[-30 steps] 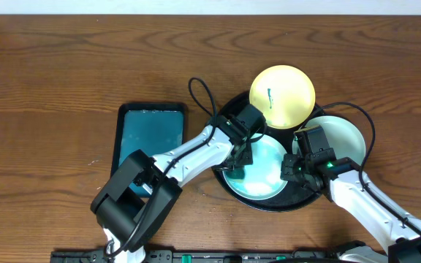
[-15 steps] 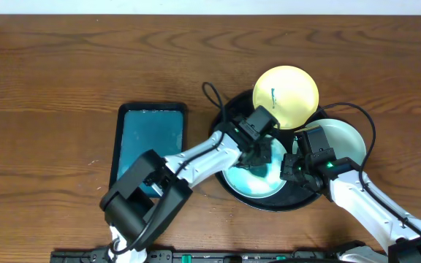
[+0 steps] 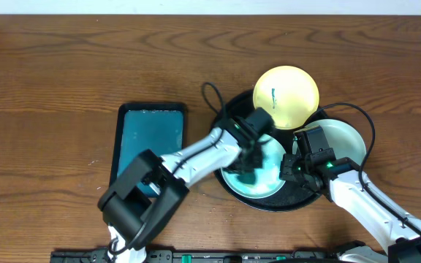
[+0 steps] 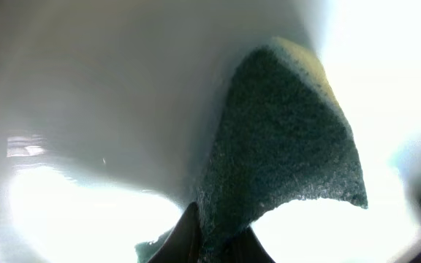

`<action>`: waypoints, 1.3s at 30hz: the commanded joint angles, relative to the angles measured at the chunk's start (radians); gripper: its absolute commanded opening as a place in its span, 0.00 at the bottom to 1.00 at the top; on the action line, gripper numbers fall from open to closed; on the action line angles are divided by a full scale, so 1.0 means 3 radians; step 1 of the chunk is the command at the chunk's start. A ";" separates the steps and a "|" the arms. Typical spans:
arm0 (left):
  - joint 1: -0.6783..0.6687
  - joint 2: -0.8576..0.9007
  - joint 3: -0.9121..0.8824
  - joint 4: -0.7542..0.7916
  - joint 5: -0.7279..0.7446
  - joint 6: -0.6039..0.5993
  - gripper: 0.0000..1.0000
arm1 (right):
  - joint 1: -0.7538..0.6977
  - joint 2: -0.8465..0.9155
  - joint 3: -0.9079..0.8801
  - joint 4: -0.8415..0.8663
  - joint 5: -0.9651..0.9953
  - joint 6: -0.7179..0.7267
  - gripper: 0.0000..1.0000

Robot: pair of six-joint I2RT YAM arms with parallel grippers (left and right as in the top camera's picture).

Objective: Clean dirty plates on tray and stack at the side
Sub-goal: 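Scrub the pale green plate with the sponge held by left gripper, then return the sponge to the blue water tray with left gripper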

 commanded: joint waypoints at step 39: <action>0.2112 -0.1427 -0.0455 -0.0765 -0.0654 0.1392 0.40 | 0.0034 -0.0122 0.0257 -0.0140 -0.0163 -0.0439 0.01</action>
